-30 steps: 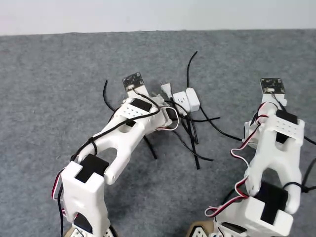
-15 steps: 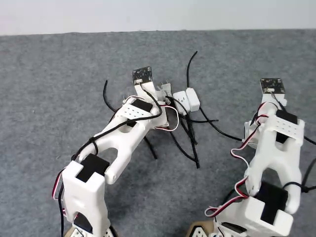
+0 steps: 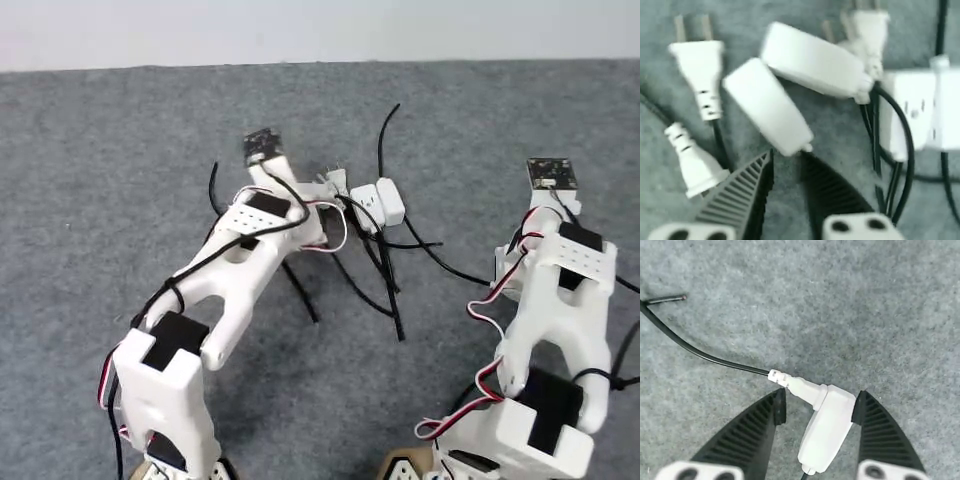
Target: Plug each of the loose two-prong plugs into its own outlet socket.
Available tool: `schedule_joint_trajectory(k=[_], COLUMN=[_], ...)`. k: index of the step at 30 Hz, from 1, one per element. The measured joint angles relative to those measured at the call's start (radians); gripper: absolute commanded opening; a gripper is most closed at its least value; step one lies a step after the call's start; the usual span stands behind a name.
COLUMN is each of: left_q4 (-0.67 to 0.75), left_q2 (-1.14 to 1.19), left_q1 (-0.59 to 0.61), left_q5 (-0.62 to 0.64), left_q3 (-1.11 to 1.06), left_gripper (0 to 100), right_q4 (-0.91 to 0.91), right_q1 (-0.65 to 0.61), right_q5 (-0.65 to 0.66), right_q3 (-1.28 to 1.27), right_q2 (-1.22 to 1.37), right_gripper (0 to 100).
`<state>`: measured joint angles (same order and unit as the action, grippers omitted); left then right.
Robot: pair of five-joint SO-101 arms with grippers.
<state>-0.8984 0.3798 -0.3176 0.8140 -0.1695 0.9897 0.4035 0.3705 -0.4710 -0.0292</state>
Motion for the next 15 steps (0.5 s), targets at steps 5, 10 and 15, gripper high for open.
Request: schedule_joint_trajectory(k=[5, 10, 15], left_q4=[0.000, 0.000, 0.000], left_q2=[0.031, 0.052, 0.052], left_q1=[-0.002, 0.017, 0.066], left_q5=[0.118, 0.129, 0.130], left_q3=[0.002, 0.037, 0.054], left_gripper=[39, 39, 39], right_q4=[0.000, 0.000, -0.006], right_q1=[0.000, 0.000, 0.000], right_q5=[0.000, 0.002, 0.005], right_q3=[0.000, 0.000, 0.000], right_q2=[0.000, 0.000, 0.028], right_gripper=[21.9, 21.9, 21.9])
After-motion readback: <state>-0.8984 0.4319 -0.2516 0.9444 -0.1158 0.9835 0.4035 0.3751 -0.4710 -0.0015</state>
